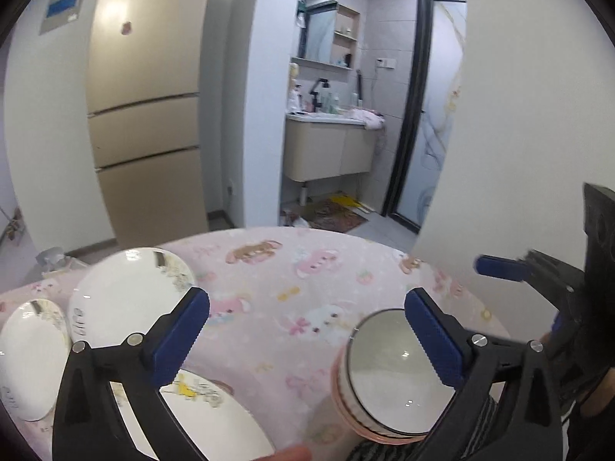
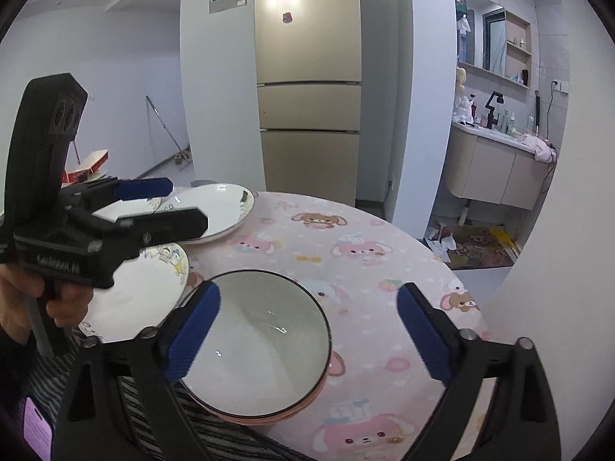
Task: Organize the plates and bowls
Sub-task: 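Withdraw both tools up from the nested bowls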
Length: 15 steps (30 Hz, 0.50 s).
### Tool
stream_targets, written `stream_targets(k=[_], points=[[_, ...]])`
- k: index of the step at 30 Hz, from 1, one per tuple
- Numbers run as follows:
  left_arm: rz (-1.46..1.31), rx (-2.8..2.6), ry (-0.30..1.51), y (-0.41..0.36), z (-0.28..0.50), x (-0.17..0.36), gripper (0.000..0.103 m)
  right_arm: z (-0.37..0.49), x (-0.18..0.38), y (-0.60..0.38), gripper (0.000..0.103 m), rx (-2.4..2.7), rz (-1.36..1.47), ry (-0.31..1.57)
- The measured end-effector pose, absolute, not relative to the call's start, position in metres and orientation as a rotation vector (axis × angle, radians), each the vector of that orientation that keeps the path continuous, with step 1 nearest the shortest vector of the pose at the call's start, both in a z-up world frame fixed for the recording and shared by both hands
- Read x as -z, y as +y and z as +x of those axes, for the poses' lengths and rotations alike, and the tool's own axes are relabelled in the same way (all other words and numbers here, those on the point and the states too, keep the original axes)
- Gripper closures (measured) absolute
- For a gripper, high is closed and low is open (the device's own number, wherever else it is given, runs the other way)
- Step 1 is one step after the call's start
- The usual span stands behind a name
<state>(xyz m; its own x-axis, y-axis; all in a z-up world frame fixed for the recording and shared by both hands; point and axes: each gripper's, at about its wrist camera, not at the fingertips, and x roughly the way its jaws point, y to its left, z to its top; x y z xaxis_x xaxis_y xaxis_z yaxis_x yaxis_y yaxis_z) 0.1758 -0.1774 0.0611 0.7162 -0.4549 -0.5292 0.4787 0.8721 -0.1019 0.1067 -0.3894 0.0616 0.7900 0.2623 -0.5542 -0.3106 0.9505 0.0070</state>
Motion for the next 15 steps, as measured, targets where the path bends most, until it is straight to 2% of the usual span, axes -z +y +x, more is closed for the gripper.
stream_targets(k=[1,15], points=[[0.05,0.497,0.568,-0.176,0.176,-0.063,0.0,0.106,-0.062,-0.388,0.0,-0.319,-0.077,0.577],[0.057,0.38,0.446,-0.094,0.141,-0.11,0.0,0.101,-0.084,-0.33,0.0,-0.469,-0.079,0.49]])
